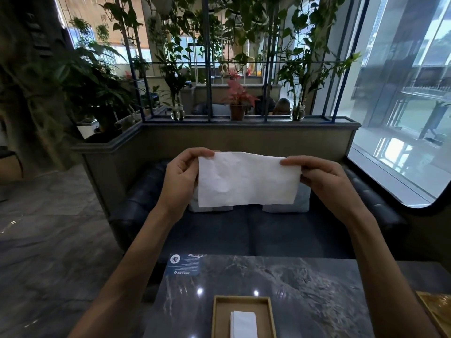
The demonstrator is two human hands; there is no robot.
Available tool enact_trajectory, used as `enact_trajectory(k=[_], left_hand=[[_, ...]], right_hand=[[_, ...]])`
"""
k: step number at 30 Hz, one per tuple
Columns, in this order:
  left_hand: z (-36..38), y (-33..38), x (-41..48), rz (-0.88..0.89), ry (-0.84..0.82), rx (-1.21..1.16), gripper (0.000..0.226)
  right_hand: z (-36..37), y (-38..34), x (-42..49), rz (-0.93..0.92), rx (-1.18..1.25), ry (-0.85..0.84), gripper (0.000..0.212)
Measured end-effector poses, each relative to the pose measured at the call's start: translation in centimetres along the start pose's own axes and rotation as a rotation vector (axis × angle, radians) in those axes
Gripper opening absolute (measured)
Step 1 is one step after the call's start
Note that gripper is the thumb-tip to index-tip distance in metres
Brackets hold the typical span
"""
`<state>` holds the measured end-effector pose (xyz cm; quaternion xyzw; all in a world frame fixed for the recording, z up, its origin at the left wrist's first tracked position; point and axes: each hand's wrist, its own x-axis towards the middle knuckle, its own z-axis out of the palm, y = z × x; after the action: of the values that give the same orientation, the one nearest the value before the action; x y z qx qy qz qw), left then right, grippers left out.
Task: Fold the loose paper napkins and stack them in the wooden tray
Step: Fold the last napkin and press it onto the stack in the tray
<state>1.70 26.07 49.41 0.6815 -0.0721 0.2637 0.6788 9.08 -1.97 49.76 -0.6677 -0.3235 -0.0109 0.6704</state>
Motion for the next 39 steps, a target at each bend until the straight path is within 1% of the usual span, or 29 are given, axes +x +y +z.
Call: enact_trajectory(k=[2,4,5,7,9,10,11,12,14,16,17,18,19,20,21,23,24,25,26,27,28,29,30,31,33,35,37,39], left_hand=[[0.5,0.0,0.2,-0.020,-0.007,-0.008,0.027],[0.8,0.2,0.4,-0.032,-0.005,-0.012,0.027],[0.8,0.3,0.5,-0.042,0.000,-0.005,0.028],[0.8,0.2,0.6,-0.085,0.018,0.021,0.028],[0.9,-0.2,0.5,-0.105,0.076,0.132,0.027],[1.1,-0.4,0.5,-0.073,0.104,0.233,0.030],[1.3,-0.6,0.4,-0.026,0.092,0.325,0.033],[1.7,-0.6,0.3,0.019,0.029,0.381,0.033],[2.9,-0.4,0.0,0.008,-0.185,0.369,0.036],[4.1,-0.1,-0.5,-0.070,-0.398,0.312,0.042],[4.6,0.0,-0.8,-0.097,-0.472,0.286,0.039],[5.1,0.0,-1.1,-0.113,-0.509,0.262,0.034],[5.4,-0.1,-1.4,-0.126,-0.505,0.241,0.031],[5.8,-0.3,-1.6,-0.138,-0.479,0.215,0.030],[6.0,-0.5,-1.7,-0.150,-0.438,0.189,0.032],[6.4,-0.6,-2.0,-0.175,-0.345,0.118,0.033],[6.5,-0.6,-1.9,-0.186,-0.300,0.070,0.032],[6.5,-0.5,-1.9,-0.196,-0.263,0.028,0.031],[6.5,-0.3,-1.8,-0.204,-0.234,-0.002,0.031],[6.4,-0.2,-1.7,-0.209,-0.211,-0.021,0.029],[6.2,-0.2,-1.6,-0.211,-0.191,-0.032,0.028],[6.0,-0.3,-1.4,-0.208,-0.178,-0.034,0.027],[5.9,-0.3,-1.3,-0.204,-0.169,-0.029,0.027],[5.8,-0.3,-1.2,-0.197,-0.163,-0.019,0.027],[5.5,-0.3,-1.0,-0.177,-0.159,0.014,0.027],[5.3,-0.2,-0.8,-0.166,-0.164,0.041,0.027],[5.1,0.0,-0.6,-0.178,-0.154,0.032,0.025],[4.9,-0.1,-0.4,-0.185,-0.077,0.031,0.026]], right_hand=[[0.3,-0.6,0.1,0.029,0.008,0.028,0.046],[0.7,-0.9,0.3,-0.023,-0.126,0.135,0.029],[0.8,-0.9,0.5,-0.058,-0.176,0.182,0.024],[0.8,-1.1,0.8,-0.118,-0.206,0.225,0.028],[0.7,-1.6,1.3,-0.152,-0.302,0.225,0.040],[0.7,-2.1,1.7,-0.149,-0.387,0.198,0.047],[0.8,-2.7,2.0,-0.137,-0.467,0.137,0.053],[1.0,-3.5,2.4,-0.118,-0.535,0.039,0.059],[1.7,-5.0,3.1,-0.081,-0.649,-0.200,0.069],[2.4,-6.3,3.9,-0.070,-0.758,-0.391,0.071],[2.7,-6.9,4.2,-0.074,-0.803,-0.450,0.070],[3.0,-7.3,4.5,-0.082,-0.837,-0.487,0.068],[3.2,-7.5,4.7,-0.093,-0.862,-0.501,0.066],[3.3,-7.6,4.8,-0.111,-0.880,-0.485,0.064],[3.3,-7.5,4.8,-0.144,-0.888,-0.433,0.062],[2.8,-6.5,4.7,-0.236,-0.832,-0.218,0.055],[2.4,-5.8,4.5,-0.264,-0.731,-0.082,0.052],[2.0,-5.1,4.0,-0.255,-0.594,0.044,0.051],[1.6,-4.5,3.5,-0.204,-0.445,0.141,0.053],[1.4,-3.8,2.8,-0.118,-0.315,0.199,0.060],[1.4,-3.1,2.1,-0.015,-0.218,0.213,0.067],[1.6,-2.6,1.2,0.074,-0.156,0.192,0.072],[1.9,-2.0,0.4,0.125,-0.119,0.160,0.074],[2.3,-1.4,-0.2,0.136,-0.087,0.135,0.074],[2.9,-0.5,-0.8,0.085,-0.038,0.114,0.072],[3.5,0.1,-0.8,0.018,-0.044,0.133,0.062],[4.0,0.3,-0.7,-0.008,-0.078,0.174,0.044],[4.3,0.4,-0.5,-0.006,-0.102,0.214,0.030]])
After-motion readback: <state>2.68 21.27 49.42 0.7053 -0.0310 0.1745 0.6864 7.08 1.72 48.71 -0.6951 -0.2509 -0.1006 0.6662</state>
